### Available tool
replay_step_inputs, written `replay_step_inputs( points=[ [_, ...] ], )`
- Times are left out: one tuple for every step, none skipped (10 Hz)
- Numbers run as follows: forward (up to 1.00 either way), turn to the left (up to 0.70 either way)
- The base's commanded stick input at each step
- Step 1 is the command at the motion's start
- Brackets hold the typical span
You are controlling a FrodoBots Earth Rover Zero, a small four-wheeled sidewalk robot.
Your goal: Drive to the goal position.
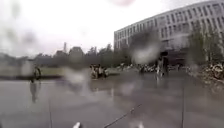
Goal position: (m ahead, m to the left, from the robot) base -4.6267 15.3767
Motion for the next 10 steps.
replay_step_inputs(
  points=[
    [0.00, 0.70],
    [0.00, 0.70],
    [0.00, 0.70],
    [0.00, 0.70],
    [0.00, 0.70],
    [0.00, 0.70],
    [0.00, 0.70],
    [0.00, 0.70],
    [0.00, 0.70],
    [0.00, 0.70]
  ],
)
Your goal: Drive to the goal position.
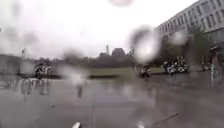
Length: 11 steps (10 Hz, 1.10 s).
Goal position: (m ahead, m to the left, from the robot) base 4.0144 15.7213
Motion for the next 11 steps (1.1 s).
replay_step_inputs(
  points=[
    [0.00, 0.70],
    [0.00, 0.70],
    [0.00, 0.70],
    [0.00, 0.70],
    [0.00, 0.70],
    [0.00, 0.70],
    [0.00, 0.70],
    [0.00, 0.70],
    [0.00, 0.70],
    [0.00, 0.70],
    [0.00, 0.70]
  ],
)
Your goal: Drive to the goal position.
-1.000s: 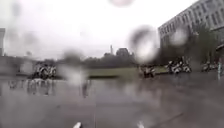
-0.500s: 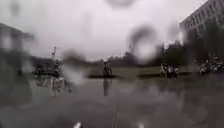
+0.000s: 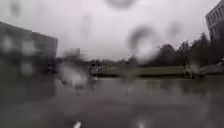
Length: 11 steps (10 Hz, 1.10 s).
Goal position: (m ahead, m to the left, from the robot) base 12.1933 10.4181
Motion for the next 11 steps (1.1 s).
replay_step_inputs(
  points=[
    [0.00, 0.70],
    [0.00, 0.70],
    [0.00, 0.70],
    [0.00, 0.70],
    [0.00, 0.70],
    [0.00, 0.70],
    [0.00, 0.70],
    [0.00, 0.70],
    [0.00, 0.70],
    [0.53, 0.27],
    [0.70, 0.15]
  ],
)
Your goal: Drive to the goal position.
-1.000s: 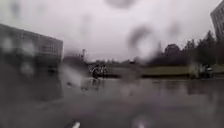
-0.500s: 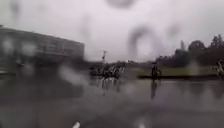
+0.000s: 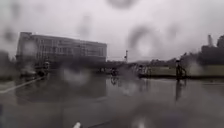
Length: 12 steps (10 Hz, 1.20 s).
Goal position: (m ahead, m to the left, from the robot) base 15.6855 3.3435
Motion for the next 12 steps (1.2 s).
replay_step_inputs(
  points=[
    [0.70, 0.15],
    [0.70, 0.15],
    [0.70, 0.15],
    [0.70, 0.15],
    [0.70, 0.15],
    [0.70, 0.14],
    [0.70, 0.11],
    [0.70, 0.02],
    [0.70, 0.01],
    [0.70, 0.01],
    [0.70, 0.01],
    [0.70, 0.01]
  ],
)
